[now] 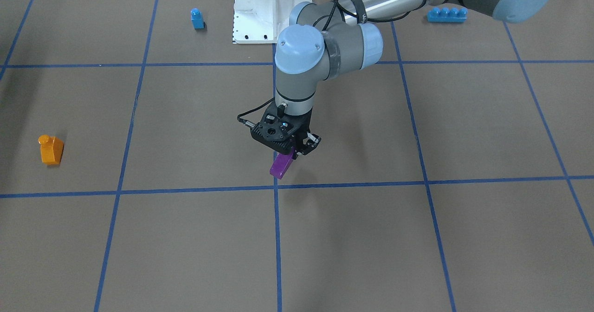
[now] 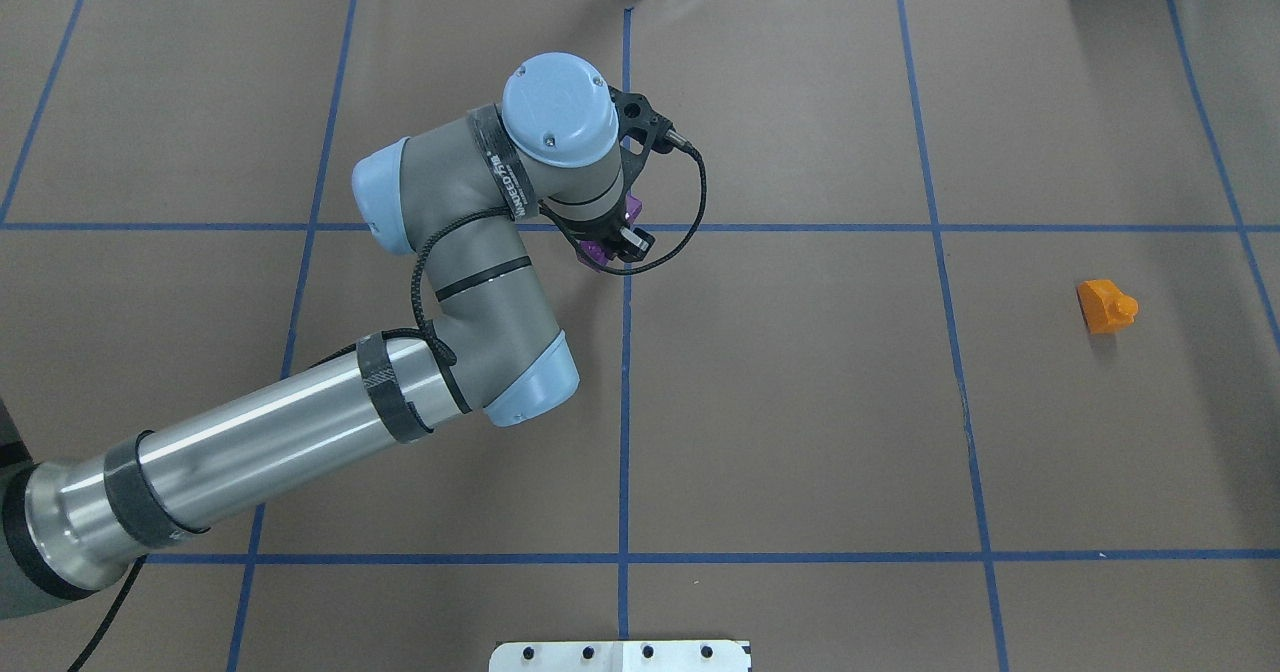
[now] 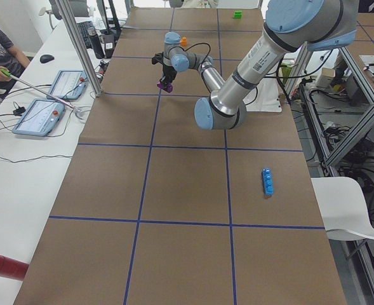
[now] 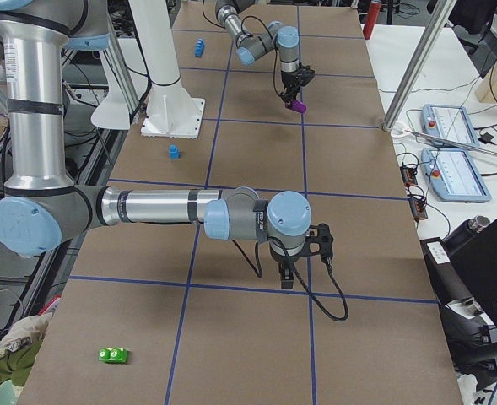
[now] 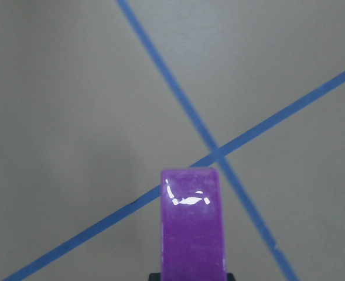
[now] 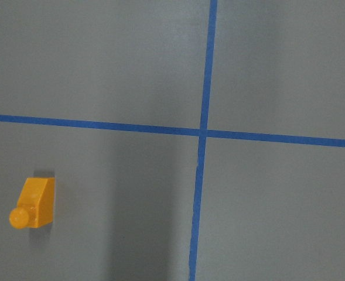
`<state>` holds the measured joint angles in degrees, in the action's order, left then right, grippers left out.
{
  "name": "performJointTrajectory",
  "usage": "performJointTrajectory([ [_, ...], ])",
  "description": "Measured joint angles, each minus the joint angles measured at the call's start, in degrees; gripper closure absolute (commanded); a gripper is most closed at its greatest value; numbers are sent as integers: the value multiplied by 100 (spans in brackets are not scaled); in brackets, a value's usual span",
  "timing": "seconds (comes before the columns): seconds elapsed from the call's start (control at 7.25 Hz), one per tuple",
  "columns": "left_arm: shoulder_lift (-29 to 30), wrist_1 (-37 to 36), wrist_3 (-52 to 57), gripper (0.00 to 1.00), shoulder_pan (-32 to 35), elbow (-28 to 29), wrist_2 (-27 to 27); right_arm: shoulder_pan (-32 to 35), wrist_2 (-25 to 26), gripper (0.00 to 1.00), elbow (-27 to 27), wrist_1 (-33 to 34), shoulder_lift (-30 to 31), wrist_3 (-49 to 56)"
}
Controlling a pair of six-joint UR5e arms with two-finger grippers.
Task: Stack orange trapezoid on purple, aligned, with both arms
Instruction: 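Carry the purple block with the left gripper to the table center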
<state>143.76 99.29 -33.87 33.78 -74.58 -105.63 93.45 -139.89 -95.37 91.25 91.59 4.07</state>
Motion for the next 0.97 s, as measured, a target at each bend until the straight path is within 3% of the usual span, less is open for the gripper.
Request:
performJointTrajectory([
  [0.28,48,341,12,100,-142,351,6,-2,-41,0,0,2,0,-32],
  [0.41,50,375,17,85,-199,393,7,-2,-55,0,0,4,0,-66],
  [0.69,58,396,19,0,-298,479,7,-2,-73,0,0,6,0,-88],
  [0.97,66,479,-22,0,-326,504,6,-2,-81,0,0,6,-10,-98],
])
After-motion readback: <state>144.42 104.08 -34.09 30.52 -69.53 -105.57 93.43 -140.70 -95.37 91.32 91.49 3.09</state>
